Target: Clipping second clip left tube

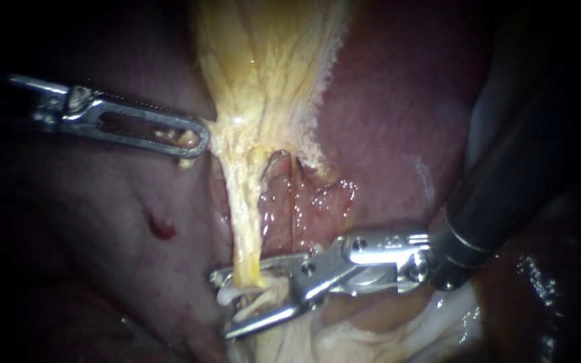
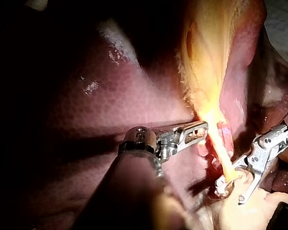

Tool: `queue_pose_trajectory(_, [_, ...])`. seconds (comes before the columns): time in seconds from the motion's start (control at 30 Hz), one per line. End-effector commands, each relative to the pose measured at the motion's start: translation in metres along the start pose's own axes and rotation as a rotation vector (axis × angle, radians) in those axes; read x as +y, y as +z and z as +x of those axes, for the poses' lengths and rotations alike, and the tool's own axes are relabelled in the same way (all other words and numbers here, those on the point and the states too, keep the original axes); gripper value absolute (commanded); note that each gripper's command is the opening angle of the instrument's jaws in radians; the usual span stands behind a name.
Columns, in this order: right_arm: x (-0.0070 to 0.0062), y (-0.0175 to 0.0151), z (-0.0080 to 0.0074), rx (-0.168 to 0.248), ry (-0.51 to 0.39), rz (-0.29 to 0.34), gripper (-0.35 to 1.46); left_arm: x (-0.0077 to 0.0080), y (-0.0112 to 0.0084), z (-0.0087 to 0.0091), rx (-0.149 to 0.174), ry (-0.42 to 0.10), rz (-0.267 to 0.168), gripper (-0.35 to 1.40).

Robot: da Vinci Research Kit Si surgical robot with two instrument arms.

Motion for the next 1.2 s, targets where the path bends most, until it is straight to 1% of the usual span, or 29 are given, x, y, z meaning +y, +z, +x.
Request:
queue_pose_trajectory(0.03, [0.0001,0.0,-0.0001,0.001,0.006,0.0,0.34,0.0,0.0,0.0,0.0,0.0,0.0,-0.35])
queue_pose_trajectory(0.27, [0.0004,-0.0003,-0.0004,0.001,0.006,-0.007,0.2,0.0,0.0,0.0,0.0,0.0,0.0,-0.35])
queue_pose_trajectory(0.37, [0.0004,-0.0004,-0.0004,0.001,0.006,-0.006,0.07,0.0,0.0,0.0,0.0,0.0,0.0,-0.35])
queue_pose_trajectory(0.57, [0.0004,-0.0006,-0.0005,0.001,0.006,-0.005,-0.34,0.0,0.0,0.0,0.0,0.0,0.0,-0.35])
queue_pose_trajectory(1.2, [0.0009,-0.0007,-0.0006,0.001,0.012,-0.005,-0.35,0.0,0.0,0.0,0.0,0.0,0.0,-0.35])
